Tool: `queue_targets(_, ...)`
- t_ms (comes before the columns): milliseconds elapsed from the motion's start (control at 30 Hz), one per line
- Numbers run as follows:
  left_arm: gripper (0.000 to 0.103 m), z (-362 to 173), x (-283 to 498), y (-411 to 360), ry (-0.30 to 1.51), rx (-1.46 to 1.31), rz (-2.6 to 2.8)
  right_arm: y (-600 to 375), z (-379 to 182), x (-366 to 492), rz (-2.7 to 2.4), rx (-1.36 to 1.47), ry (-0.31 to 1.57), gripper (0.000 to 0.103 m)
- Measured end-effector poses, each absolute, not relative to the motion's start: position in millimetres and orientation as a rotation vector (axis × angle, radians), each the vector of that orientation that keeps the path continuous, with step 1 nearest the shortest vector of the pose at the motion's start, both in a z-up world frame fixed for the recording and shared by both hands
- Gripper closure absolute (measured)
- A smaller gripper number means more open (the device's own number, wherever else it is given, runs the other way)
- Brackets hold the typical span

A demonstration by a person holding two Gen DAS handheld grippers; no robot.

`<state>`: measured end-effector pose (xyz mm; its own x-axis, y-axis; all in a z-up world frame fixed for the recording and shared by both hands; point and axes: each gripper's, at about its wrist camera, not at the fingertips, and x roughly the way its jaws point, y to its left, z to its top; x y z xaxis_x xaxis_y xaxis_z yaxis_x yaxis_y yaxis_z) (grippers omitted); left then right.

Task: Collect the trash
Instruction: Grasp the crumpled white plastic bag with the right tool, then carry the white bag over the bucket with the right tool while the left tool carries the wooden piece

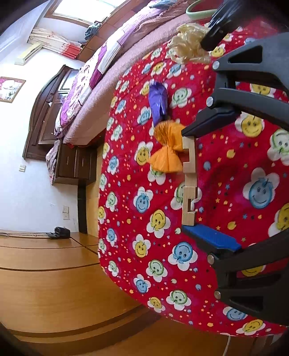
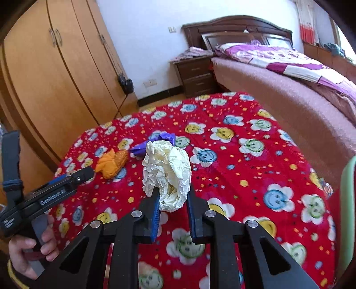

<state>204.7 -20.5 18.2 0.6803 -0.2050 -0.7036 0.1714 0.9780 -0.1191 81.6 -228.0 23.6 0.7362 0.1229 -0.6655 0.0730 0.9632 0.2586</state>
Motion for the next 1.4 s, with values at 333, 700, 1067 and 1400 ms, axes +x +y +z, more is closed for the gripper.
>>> queue_targets(333,0.026,50,161,-28,0.740,-0.053,-0.268,-237,49,28,0.049,0.303,0.675,0.082)
queue_targets(700,0.026,63,115,-40,0.735,-0.099,-0.320,-253,67,-13,0.027,0.319,0.614,0.082)
queue_targets(1067,0.026,74,79,-62,0.725,-0.098,-0.378,-275,76,-54,-0.020,0.352,0.562,0.082)
queue_targets(1400,0.026,87,56,-83,0.708,-0.079,-0.425,-295,76,-90,-0.065,0.382,0.536,0.082)
